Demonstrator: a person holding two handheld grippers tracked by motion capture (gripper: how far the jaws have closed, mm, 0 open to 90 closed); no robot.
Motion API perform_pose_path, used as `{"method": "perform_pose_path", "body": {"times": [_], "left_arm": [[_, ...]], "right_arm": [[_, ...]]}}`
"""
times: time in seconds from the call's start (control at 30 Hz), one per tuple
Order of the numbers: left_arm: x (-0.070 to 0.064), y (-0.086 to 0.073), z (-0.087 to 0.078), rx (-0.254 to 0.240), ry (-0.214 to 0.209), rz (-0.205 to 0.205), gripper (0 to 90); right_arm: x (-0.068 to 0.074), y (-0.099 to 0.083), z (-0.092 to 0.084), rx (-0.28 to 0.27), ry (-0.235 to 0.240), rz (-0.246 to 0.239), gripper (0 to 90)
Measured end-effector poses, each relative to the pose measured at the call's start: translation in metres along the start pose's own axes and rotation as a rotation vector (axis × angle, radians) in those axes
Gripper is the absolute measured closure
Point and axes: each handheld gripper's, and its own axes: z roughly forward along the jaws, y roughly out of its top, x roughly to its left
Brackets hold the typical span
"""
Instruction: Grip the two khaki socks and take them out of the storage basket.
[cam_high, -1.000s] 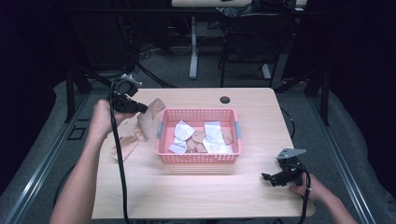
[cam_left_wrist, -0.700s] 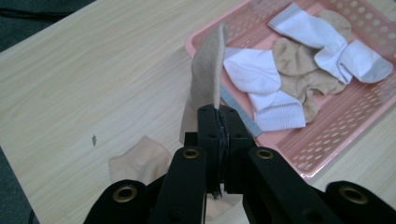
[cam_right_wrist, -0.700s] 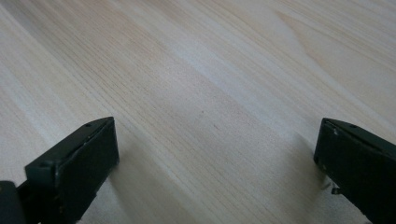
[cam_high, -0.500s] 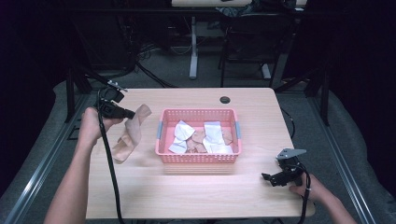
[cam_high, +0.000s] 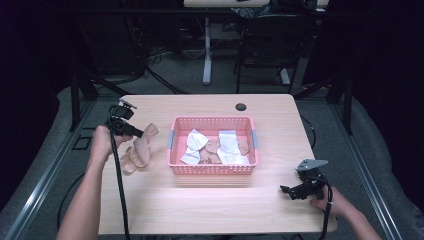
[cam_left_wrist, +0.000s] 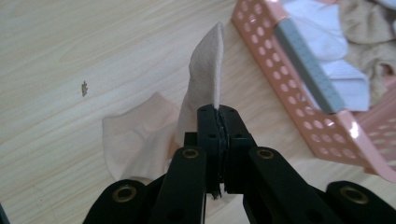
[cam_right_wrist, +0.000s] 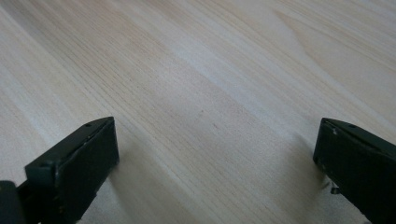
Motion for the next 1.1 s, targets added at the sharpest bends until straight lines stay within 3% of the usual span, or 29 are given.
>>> {"method": "perform_pose_path", "body": {"times": [0.07, 0.13, 0.27, 0.37, 0.47, 0.63, 0.8, 0.9, 1.1], "left_arm": [[0.005, -0.004, 0.006, -0.014, -0.003, -0.023, 87.5], [0.01, -0.008, 0.011, -0.025, 0.004, -0.051, 80.4], [0.013, -0.017, 0.009, -0.074, 0.041, -0.093, 46.1], [0.007, -0.026, 0.0, -0.106, 0.067, -0.081, 25.9], [-0.003, -0.04, -0.009, -0.139, 0.104, -0.053, 15.9], [-0.016, -0.064, -0.014, -0.164, 0.138, -0.041, 5.7], [-0.023, -0.086, -0.007, -0.168, 0.155, -0.045, 0.0], [-0.022, -0.094, 0.0, -0.131, 0.154, -0.047, 0.0], [-0.016, -0.101, 0.009, -0.115, 0.152, -0.071, 0.0]], "right_arm": [[0.0, 0.0, 0.0, 0.0, 0.0, 0.0, 0.0], [0.0, 0.0, 0.0, 0.001, -0.003, -0.001, 0.0], [0.0, 0.0, 0.0, 0.0, -0.003, 0.0, 0.0], [0.0, 0.0, 0.0, -0.003, -0.005, 0.002, 0.0], [0.0, 0.0, 0.0, -0.002, -0.005, 0.002, 0.0], [0.0, 0.0, 0.0, -0.002, -0.005, 0.002, 0.0], [0.0, 0.0, 0.0, -0.003, -0.005, 0.002, 0.0], [0.0, 0.0, 0.0, -0.003, -0.004, 0.002, 0.0], [0.0, 0.0, 0.0, -0.001, -0.004, 0.001, 0.0]]}}
